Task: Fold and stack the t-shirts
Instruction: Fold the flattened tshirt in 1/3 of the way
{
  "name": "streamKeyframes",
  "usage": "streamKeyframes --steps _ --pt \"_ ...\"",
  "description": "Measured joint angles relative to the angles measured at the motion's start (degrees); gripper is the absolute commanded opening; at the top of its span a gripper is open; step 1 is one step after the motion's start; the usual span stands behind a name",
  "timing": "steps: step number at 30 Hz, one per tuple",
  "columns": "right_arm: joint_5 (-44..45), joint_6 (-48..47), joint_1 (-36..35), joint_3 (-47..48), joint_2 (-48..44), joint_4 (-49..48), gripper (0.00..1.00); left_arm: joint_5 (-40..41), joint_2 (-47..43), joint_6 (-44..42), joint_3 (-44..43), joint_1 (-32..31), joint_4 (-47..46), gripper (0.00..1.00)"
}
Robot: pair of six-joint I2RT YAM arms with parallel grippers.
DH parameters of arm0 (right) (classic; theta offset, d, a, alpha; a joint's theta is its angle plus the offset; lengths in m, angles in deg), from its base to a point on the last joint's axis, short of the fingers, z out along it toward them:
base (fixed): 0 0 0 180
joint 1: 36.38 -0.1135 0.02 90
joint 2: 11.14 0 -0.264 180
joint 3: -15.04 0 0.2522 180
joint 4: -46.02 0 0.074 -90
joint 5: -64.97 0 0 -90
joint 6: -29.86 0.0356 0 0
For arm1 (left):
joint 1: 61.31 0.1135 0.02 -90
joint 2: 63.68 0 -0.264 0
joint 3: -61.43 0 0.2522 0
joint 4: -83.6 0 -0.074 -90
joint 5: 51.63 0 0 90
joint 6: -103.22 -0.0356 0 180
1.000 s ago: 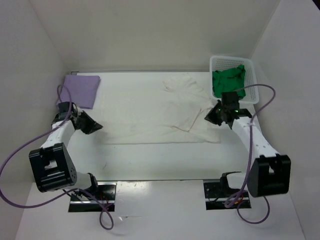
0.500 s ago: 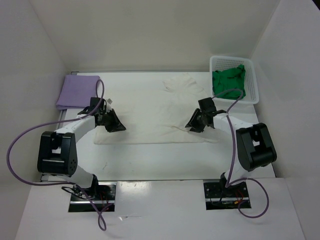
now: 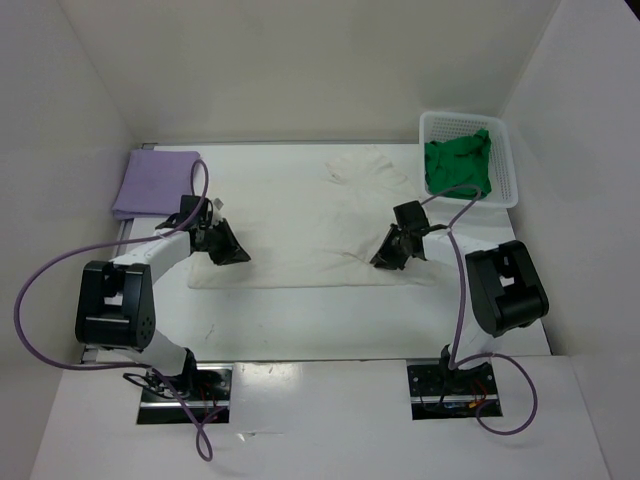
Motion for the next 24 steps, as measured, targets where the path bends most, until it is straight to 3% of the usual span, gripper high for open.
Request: streamKeyframes --steps 4,6,18,21,22,23,24 --pt "-0.2 -0.3 0.0 0.0 0.2 -0.3 0.04 0.2 0.2 0.0 0.0 0.1 0.0 0.13" --pt "-0.2 -0.5 0.0 0.3 0.2 -0.2 0.0 0.3 0.2 0.0 0.1 0.2 0.0 0.13" --pt "0.3 -0.9 -0.1 16.6 8.2 0.8 0.0 0.5 0.2 0.0 0.1 0.3 0.3 0.13" --pt "0.3 -1.0 -0.2 21.2 12.9 0.9 0.1 0.6 0.2 0.0 0.1 0.3 0.5 0.13" --pt "0.3 -1.0 -0.3 22.3 14.1 1.0 0.18 0.5 0.2 0.0 0.1 0.3 0.5 0.13" --pt "0.3 -1.0 -0.5 23.6 15.4 1.2 0.34 0.5 0.2 0.0 0.1 0.2 0.5 0.15" --pt "0.3 -0.9 -0.6 24.8 16.6 1.2 0.42 0.5 0.2 0.1 0.1 0.2 0.5 0.15"
